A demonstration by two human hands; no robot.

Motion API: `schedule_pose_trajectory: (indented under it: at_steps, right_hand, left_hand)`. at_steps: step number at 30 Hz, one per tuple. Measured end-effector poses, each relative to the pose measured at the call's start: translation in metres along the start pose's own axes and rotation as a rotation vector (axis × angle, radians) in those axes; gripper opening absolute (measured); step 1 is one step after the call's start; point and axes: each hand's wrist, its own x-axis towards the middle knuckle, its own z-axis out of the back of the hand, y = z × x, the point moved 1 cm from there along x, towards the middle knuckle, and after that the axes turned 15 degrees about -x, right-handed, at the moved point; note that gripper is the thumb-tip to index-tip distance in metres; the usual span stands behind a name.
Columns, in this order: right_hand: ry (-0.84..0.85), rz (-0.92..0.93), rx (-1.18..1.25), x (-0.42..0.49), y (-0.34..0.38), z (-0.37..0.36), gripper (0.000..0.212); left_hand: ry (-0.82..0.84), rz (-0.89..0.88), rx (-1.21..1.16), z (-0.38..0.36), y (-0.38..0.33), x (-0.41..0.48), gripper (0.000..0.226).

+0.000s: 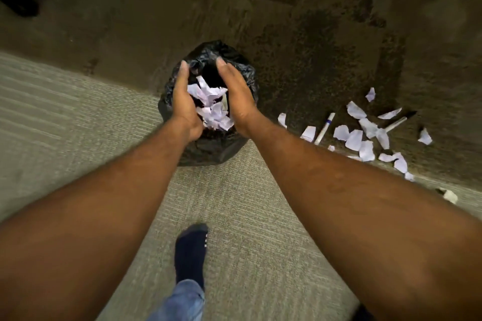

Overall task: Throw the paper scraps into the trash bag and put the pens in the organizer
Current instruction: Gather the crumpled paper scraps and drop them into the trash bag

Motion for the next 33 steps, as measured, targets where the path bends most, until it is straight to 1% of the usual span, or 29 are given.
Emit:
schedule_pose_trajectory:
  at_steps: [1,3,6,7,8,9,10,11,12,14,15,16,17,19,22,24,26,27,29,30,31,33]
  right_hand:
    - [-0.009,-0.017,-0.005,0.004,-0.007,0.006,0.104]
    - [-0.050,-0.039,-0.019,0.012,-0.027,0.026,0.095]
    - [-0.098,-0.059,-0.024,-0.013,-0.035,0.052,0.083]
    - [-0.111,-0.056,-0.012,-0.023,-0.040,0.062,0.076]
    - [-0.119,-0.064,0.001,-0.032,-0.050,0.073,0.071]
    - [-0.132,-0.085,-0.002,-0.042,-0.060,0.084,0.068]
    - [-0.147,-0.111,-0.007,-0.052,-0.068,0.094,0.069]
    - [-0.164,-0.142,-0.028,-0.062,-0.077,0.104,0.071]
    - [-0.176,-0.173,-0.052,-0.068,-0.089,0.114,0.070]
    - [-0.192,-0.238,-0.103,-0.080,-0.113,0.133,0.056]
    - [-0.203,-0.275,-0.132,-0.084,-0.126,0.143,0.053]
    - [-0.214,-0.311,-0.158,-0.088,-0.139,0.152,0.055]
    - [-0.223,-0.349,-0.192,-0.091,-0.152,0.162,0.058]
    - [-0.243,-0.415,-0.293,-0.099,-0.173,0.180,0.058]
    - [-0.279,-0.442,-0.410,-0.109,-0.196,0.206,0.056]
    - [-0.271,-0.437,-0.478,-0.111,-0.213,0.222,0.053]
    - [-0.262,-0.448,-0.553,-0.108,-0.229,0.236,0.053]
    - [-0.256,-0.443,-0.585,-0.106,-0.236,0.243,0.054]
    - [-0.243,-0.423,-0.630,-0.100,-0.250,0.254,0.057]
    - [-0.243,-0.410,-0.648,-0.096,-0.257,0.258,0.056]
    - [-0.246,-0.392,-0.663,-0.092,-0.263,0.262,0.054]
    - [-0.273,-0.335,-0.676,-0.084,-0.271,0.268,0.046]
  left_hand:
    - [-0.032,-0.050,0.044,0.007,-0.007,0.002,0.080]
    - [-0.073,-0.066,0.173,0.012,-0.018,-0.002,0.084]
    - [-0.135,-0.140,0.268,0.013,-0.018,-0.014,0.070]
    - [-0.181,-0.168,0.295,0.015,-0.014,-0.014,0.075]
    - [-0.201,-0.177,0.313,0.017,-0.010,-0.013,0.084]
    - [-0.198,-0.169,0.337,0.019,-0.005,-0.013,0.091]
    - [-0.178,-0.162,0.354,0.019,0.002,-0.013,0.093]
    - [-0.148,-0.147,0.384,0.018,0.012,-0.012,0.089]
    - [-0.114,-0.125,0.427,0.016,0.024,-0.011,0.079]
    - [-0.042,-0.104,0.507,0.007,0.054,-0.009,0.051]
    - [-0.004,-0.114,0.537,0.001,0.070,-0.009,0.039]
    - [0.032,-0.139,0.571,-0.004,0.085,-0.007,0.032]
    - [0.054,-0.165,0.631,-0.007,0.100,-0.003,0.030]
    - [0.086,-0.171,0.761,-0.011,0.128,0.007,0.034]
    - [0.103,-0.095,0.961,-0.009,0.164,0.022,0.038]
    - [0.181,-0.017,1.230,-0.007,0.182,0.030,0.055]
    - [0.321,0.045,1.528,-0.003,0.196,0.036,0.079]
    - [0.365,0.071,1.633,-0.002,0.202,0.043,0.090]
    - [0.366,0.096,1.767,-0.003,0.213,0.059,0.105]
    - [0.352,0.082,1.813,-0.005,0.218,0.069,0.108]
    - [0.341,0.048,1.847,-0.005,0.224,0.079,0.106]
    - [0.338,-0.092,1.905,-0.009,0.233,0.097,0.090]
